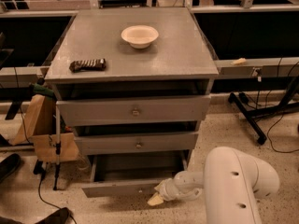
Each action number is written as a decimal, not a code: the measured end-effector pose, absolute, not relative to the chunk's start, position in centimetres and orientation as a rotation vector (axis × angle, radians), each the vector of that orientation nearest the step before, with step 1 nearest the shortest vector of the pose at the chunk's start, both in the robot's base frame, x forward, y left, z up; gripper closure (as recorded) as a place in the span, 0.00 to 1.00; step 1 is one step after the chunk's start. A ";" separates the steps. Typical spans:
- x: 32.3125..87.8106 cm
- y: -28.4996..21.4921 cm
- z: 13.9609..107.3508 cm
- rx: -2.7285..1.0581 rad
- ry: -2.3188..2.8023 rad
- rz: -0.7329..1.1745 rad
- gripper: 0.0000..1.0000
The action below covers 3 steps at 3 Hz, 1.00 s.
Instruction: Close bottom drawer
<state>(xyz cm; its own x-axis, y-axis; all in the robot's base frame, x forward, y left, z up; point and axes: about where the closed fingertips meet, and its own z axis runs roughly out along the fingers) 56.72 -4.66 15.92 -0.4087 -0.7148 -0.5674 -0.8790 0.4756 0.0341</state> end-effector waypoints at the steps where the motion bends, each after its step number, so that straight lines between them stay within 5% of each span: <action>1: 56.0 -4.6 15.9 -1.320 2.244 0.454 0.00; 3: 54.9 -4.5 15.7 -1.318 2.250 0.458 0.10</action>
Offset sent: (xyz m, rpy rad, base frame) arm 0.0976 0.0610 -0.0136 -0.1207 -0.0604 0.1229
